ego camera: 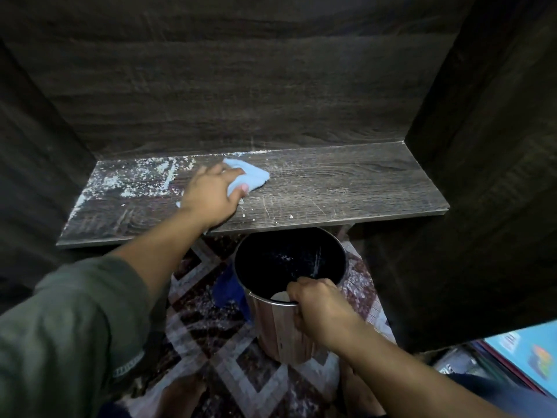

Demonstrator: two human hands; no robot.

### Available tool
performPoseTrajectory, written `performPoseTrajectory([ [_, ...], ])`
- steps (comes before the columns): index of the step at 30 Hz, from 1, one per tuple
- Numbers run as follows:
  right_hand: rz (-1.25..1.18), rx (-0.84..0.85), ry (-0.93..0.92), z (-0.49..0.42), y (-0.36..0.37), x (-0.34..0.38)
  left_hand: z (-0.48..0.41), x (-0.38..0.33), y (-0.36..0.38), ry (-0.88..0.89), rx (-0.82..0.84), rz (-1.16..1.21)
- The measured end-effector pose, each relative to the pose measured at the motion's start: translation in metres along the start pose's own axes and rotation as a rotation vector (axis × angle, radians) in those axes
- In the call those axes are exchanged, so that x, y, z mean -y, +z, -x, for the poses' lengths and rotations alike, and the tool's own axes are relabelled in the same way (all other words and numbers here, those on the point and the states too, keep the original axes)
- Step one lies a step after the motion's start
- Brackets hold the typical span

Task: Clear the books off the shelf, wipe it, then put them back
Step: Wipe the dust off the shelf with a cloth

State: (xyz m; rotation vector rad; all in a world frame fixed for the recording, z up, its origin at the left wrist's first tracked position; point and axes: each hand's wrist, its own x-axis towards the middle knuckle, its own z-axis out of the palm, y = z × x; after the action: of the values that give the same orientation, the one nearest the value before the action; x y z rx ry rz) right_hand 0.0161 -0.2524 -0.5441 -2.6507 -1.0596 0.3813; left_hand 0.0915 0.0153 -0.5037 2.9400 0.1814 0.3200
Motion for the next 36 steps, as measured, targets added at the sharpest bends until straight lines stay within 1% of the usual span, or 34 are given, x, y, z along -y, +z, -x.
performPoseTrajectory([
  [5,0.016,0.035,-0.005,0.003,-0.006,0.0,0.02,-0.023,0.0,0.179,-0.007,0.083],
  [7,0.002,0.028,0.002,0.003,-0.007,-0.003,0.003,-0.026,-0.006,0.152,-0.083,0.071],
  [9,-0.025,0.012,0.017,0.004,-0.006,-0.005,-0.025,-0.027,-0.017,0.08,-0.225,0.04],
  [10,-0.035,0.005,0.024,0.003,-0.005,-0.007,-0.04,-0.027,-0.024,0.039,-0.262,0.018],
  [11,-0.036,0.0,0.031,0.003,-0.005,-0.008,-0.053,-0.028,-0.028,0.004,-0.255,-0.011],
  [13,-0.039,-0.016,0.044,0.003,-0.005,-0.009,-0.069,-0.031,-0.027,-0.016,-0.165,-0.07],
  [16,-0.047,-0.037,0.057,0.003,-0.008,-0.01,-0.076,-0.037,-0.011,0.031,0.012,-0.126],
  [18,-0.057,-0.04,0.065,0.004,-0.008,-0.009,-0.078,-0.039,-0.002,0.007,0.118,-0.147],
  [23,-0.047,-0.036,0.072,0.007,-0.007,-0.008,-0.096,-0.048,-0.004,-0.091,0.288,-0.216],
  [25,-0.051,-0.037,0.067,0.007,-0.009,-0.006,-0.103,-0.049,-0.007,-0.103,0.361,-0.222],
  [27,-0.053,-0.052,0.061,0.006,-0.01,-0.005,-0.108,-0.045,-0.013,-0.049,0.418,-0.201],
  [32,-0.043,-0.075,0.042,0.005,-0.008,-0.006,-0.089,-0.028,-0.046,0.088,0.598,-0.04],
  [34,-0.035,-0.109,0.032,0.005,-0.008,-0.006,-0.077,-0.02,-0.055,0.107,0.563,0.017],
  [36,-0.026,-0.116,0.026,0.005,-0.008,-0.005,-0.062,-0.007,-0.06,0.102,0.389,0.068],
])
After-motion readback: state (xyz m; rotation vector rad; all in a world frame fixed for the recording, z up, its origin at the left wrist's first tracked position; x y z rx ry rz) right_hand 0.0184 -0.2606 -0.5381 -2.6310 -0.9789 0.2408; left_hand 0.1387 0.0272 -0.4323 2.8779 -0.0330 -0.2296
